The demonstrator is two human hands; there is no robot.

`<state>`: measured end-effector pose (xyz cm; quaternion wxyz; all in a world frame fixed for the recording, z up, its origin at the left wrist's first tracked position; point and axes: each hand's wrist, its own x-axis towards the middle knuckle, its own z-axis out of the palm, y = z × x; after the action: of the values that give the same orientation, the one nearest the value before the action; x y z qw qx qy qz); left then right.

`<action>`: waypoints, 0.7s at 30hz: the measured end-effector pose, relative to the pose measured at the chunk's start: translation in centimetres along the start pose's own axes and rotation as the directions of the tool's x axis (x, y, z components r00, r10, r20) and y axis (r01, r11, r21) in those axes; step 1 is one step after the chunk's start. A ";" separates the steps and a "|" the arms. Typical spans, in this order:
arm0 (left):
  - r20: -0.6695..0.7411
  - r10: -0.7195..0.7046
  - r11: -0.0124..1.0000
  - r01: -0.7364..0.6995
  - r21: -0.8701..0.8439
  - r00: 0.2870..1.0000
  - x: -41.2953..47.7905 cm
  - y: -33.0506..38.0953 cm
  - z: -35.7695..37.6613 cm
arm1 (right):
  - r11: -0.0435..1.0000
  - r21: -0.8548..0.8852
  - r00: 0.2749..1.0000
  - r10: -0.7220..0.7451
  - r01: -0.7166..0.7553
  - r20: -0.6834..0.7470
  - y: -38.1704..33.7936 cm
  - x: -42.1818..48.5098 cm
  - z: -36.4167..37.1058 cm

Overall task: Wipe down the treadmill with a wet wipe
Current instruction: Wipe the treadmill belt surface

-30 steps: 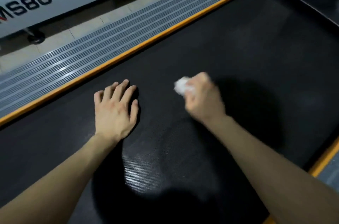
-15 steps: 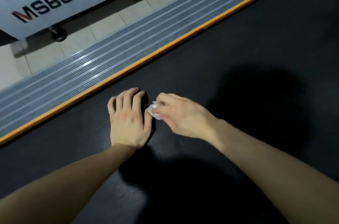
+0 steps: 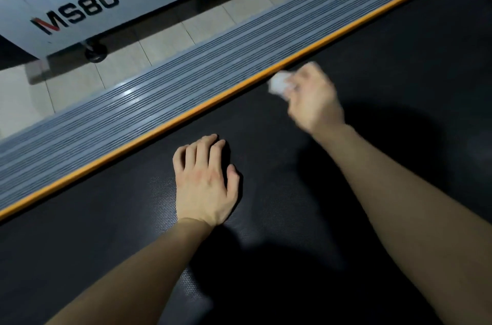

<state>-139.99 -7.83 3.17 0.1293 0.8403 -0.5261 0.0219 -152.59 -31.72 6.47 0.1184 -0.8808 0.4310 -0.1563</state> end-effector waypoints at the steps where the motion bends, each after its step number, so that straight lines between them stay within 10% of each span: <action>1: -0.002 0.002 1.000 -0.002 0.004 1.000 0.0 0.0 0.0 | 0.982 -0.020 0.980 0.186 -0.188 -0.064 0.6 0.6 -0.2; 3: 0.000 0.013 1.000 -0.013 0.015 1.000 0.0 0.1 0.0 | 0.981 -0.008 0.979 0.193 -0.194 -0.069 -2.3 -0.3 0.7; 6: 0.020 0.029 0.999 -0.029 0.029 0.999 0.0 0.0 -0.1 | 0.925 0.235 0.896 -0.356 0.298 0.265 -6.8 -4.4 2.1; 8: 0.029 0.036 0.999 -0.037 0.037 0.999 0.0 -0.1 -0.1 | 0.877 0.247 0.840 -0.471 0.412 0.268 -4.2 -4.3 1.2; 11: 0.035 0.050 0.997 -0.052 0.058 0.998 0.0 -0.1 -0.1 | 1.000 -0.028 0.999 0.007 -0.008 -0.036 4.6 -0.8 -1.5; 14: 0.062 0.071 0.990 -0.078 0.117 0.996 0.1 0.0 -0.1 | 0.911 -0.066 0.896 0.386 -0.408 -0.220 7.9 -1.8 -3.8; 17: 0.100 0.084 0.981 -0.100 0.166 0.991 0.2 0.1 -0.4 | 0.993 -0.028 0.993 -0.116 0.115 -0.034 1.9 -8.5 -2.7; 21: 0.149 0.090 0.957 -0.126 0.260 0.985 0.5 0.2 -0.7 | 0.804 0.290 0.787 -0.582 0.519 0.204 0.1 -16.8 -5.5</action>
<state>-139.83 -8.15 4.00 -0.0230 0.8195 -0.5710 0.0429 -164.50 -18.78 8.61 0.2238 -0.9627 0.1122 -0.1028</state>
